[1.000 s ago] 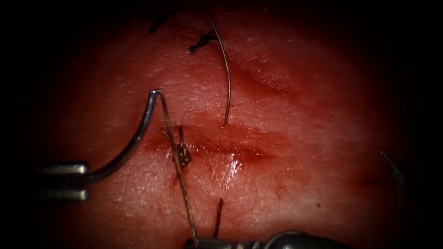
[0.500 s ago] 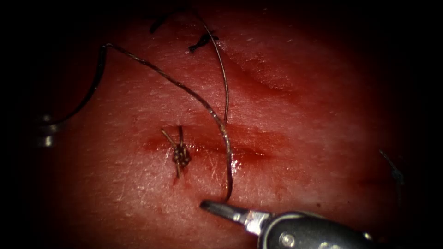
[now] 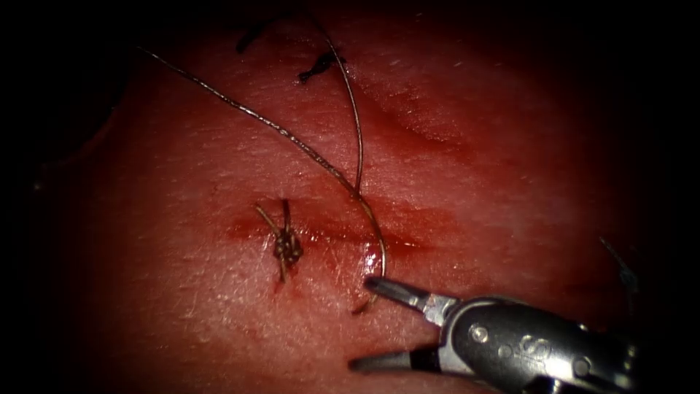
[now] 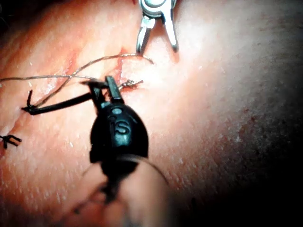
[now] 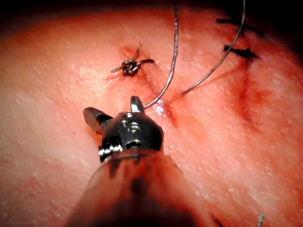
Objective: Wound Closure
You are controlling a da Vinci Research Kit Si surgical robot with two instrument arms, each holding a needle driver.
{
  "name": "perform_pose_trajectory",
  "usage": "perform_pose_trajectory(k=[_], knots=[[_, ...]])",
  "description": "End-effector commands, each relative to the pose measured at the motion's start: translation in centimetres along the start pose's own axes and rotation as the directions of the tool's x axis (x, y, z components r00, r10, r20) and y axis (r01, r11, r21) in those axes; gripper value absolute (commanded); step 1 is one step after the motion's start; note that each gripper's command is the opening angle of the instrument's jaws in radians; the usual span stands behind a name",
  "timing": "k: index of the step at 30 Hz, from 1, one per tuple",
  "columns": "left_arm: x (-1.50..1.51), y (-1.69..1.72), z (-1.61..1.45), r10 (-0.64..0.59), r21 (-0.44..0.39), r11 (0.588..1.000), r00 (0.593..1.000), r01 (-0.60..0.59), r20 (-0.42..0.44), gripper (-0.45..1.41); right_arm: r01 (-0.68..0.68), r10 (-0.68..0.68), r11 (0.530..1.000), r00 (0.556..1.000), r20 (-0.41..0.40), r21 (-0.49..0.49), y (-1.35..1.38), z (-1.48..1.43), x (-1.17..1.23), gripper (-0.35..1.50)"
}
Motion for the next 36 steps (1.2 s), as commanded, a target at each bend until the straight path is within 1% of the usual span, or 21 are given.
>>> perform_pose_trajectory(k=[1,3,5,6,7,9,11,12,14,18,19,20,21,23,25,26,29,32,33,35,36], knots=[[0.03,0.00,0.06,0.000,0.001,1.000,1.000,0.000,0.000,-0.40,-0.008,0.008,1.000,1.000,-0.005,0.015,0.00,0.07,0.00,1.36],[0.04,0.02,0.03,-0.001,-0.005,1.000,1.000,0.001,0.002,-0.40,-0.024,0.024,0.999,1.000,-0.016,0.045,0.00,0.02,-0.01,1.36],[0.05,0.06,-0.01,-0.002,-0.011,1.000,1.000,0.002,-0.001,-0.40,-0.044,0.046,0.997,0.999,-0.021,0.063,-0.01,-0.10,-0.04,1.36],[0.06,0.07,-0.02,-0.002,-0.016,1.000,1.000,0.002,-0.005,-0.40,-0.073,0.075,0.994,0.997,-0.031,0.078,0.00,-0.14,-0.05,1.28],[0.07,0.07,-0.02,-0.002,-0.018,1.000,1.000,0.002,-0.006,-0.40,-0.078,0.082,0.993,0.996,-0.039,0.084,0.00,-0.13,-0.06,1.25],[0.06,0.04,0.00,-0.002,-0.023,1.000,1.000,0.002,-0.009,-0.38,-0.114,0.119,0.989,0.992,-0.048,0.091,0.02,-0.02,-0.09,1.20],[0.04,0.01,0.03,-0.002,-0.016,1.000,1.000,0.002,-0.002,-0.38,-0.149,0.154,0.985,0.987,-0.047,0.088,0.01,0.10,-0.11,1.20],[0.02,-0.01,0.04,-0.003,-0.008,1.000,1.000,0.003,0.004,-0.38,-0.217,0.221,0.973,0.974,-0.051,0.082,0.02,0.21,-0.14,1.18],[-0.02,-0.02,0.04,-0.006,-0.003,1.000,1.000,0.006,0.007,-0.38,-0.254,0.258,0.965,0.964,-0.058,0.071,0.06,0.32,-0.19,1.16],[-0.05,-0.03,0.03,-0.009,0.000,1.000,1.000,0.009,0.012,-0.38,-0.271,0.274,0.961,0.960,-0.055,0.062,0.07,0.41,-0.26,1.11],[-0.05,-0.03,0.04,-0.009,-0.001,1.000,1.000,0.009,0.012,-0.38,-0.293,0.297,0.954,0.953,-0.056,0.062,0.07,0.42,-0.26,0.88],[-0.05,-0.04,0.05,-0.008,0.000,1.000,1.000,0.008,0.013,-0.38,-0.306,0.310,0.950,0.948,-0.066,0.062,0.06,0.39,-0.25,-0.20],[-0.05,-0.04,0.06,-0.008,0.000,1.000,1.000,0.008,0.013,-0.38,-0.325,0.328,0.944,0.942,-0.066,0.053,0.06,0.37,-0.24,-0.35],[-0.04,-0.04,0.06,-0.008,-0.001,1.000,1.000,0.008,0.013,-0.38,-0.361,0.360,0.933,0.931,-0.060,0.002,0.08,0.32,-0.22,-0.35],[-0.04,-0.04,0.07,-0.007,-0.001,1.000,1.000,0.007,0.013,-0.38,-0.417,0.416,0.909,0.908,-0.057,-0.012,0.09,0.23,-0.19,-0.35],[-0.02,-0.04,0.08,-0.006,-0.002,1.000,1.000,0.006,0.013,-0.38,-0.435,0.434,0.901,0.900,-0.040,-0.004,0.06,0.16,-0.14,-0.35],[0.03,-0.04,0.10,-0.001,-0.003,1.000,1.000,0.001,0.014,-0.38,-0.436,0.436,0.900,0.900,0.006,0.017,-0.08,0.08,-0.01,-0.35],[0.08,-0.04,0.12,0.003,-0.004,1.000,1.000,-0.003,0.014,-0.37,-0.451,0.451,0.891,0.892,0.012,0.047,-0.22,0.05,0.20,-0.35],[0.10,-0.04,0.12,0.005,-0.004,1.000,1.000,-0.005,0.014,-0.37,-0.441,0.441,0.896,0.897,0.010,0.058,-0.30,0.05,0.34,-0.35],[0.11,-0.04,0.12,0.006,-0.005,1.000,1.000,-0.006,0.014,-0.37,-0.423,0.424,0.902,0.906,0.003,0.081,-0.41,0.05,0.49,-0.35],[0.11,-0.04,0.12,0.006,-0.005,1.000,1.000,-0.006,0.014,-0.37,-0.418,0.420,0.904,0.908,0.002,0.086,-0.43,0.05,0.53,-0.35]])
